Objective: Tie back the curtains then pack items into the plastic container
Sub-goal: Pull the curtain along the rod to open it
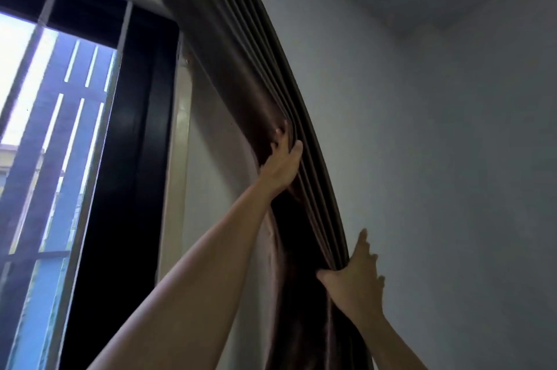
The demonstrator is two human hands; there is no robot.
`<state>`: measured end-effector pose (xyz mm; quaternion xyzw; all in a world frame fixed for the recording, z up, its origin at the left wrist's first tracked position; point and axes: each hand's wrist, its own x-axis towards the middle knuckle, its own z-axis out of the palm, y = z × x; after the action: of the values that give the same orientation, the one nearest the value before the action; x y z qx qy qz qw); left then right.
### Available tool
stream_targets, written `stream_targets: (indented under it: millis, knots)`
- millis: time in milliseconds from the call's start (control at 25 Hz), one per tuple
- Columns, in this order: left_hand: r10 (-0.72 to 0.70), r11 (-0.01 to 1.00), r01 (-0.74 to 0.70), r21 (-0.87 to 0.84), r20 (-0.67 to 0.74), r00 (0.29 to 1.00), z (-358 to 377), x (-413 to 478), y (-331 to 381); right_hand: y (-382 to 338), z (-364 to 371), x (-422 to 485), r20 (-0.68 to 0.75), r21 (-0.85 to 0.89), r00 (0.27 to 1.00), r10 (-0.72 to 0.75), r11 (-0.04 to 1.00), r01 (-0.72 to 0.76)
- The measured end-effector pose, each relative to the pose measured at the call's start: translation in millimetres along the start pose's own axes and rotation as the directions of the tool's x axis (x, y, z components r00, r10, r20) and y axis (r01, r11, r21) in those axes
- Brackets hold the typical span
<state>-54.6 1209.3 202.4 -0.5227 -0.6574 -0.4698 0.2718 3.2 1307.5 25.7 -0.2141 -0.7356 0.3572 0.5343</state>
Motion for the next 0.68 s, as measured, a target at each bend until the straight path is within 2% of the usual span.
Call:
stream_targets:
  millis: [80, 160, 280, 360, 480, 680]
  knots:
    - [-0.025, 0.999, 0.024, -0.038, -0.028, 0.999, 5.5, 1.7, 1.5, 7.3, 0.0, -2.3, 0.188, 0.133, 0.981, -0.051, 0.991, 0.026]
    - [-0.05, 0.997, 0.043, -0.071, -0.102, 0.994, 0.2, -6.4, -1.0, 2.2, 3.6, -15.5, 0.344, 0.155, 0.926, -0.154, 0.982, 0.105]
    - [-0.101, 0.981, 0.055, -0.186, -0.249, 0.963, -19.4, -37.6, -20.7, -12.3, 18.8, -48.2, 0.451, 0.181, 0.859, -0.242, 0.967, 0.177]
    - [-0.132, 0.981, 0.079, -0.178, -0.312, 0.941, -38.7, -60.7, -34.5, -19.1, 35.4, -76.4, 0.469, 0.24, 0.841, -0.27, 0.955, 0.173]
    - [-0.148, 0.988, 0.129, -0.08, -0.342, 0.928, -66.1, -93.4, -44.2, -27.3, 56.2, -116.8, 0.407, 0.34, 0.869, -0.283, 0.929, 0.143]
    - [-0.199, 0.978, 0.21, 0.0, -0.318, 0.927, -82.6, -166.2, -65.6, -15.6, 85.5, -161.4, 0.327, 0.393, 0.893, -0.308, 0.904, 0.167]
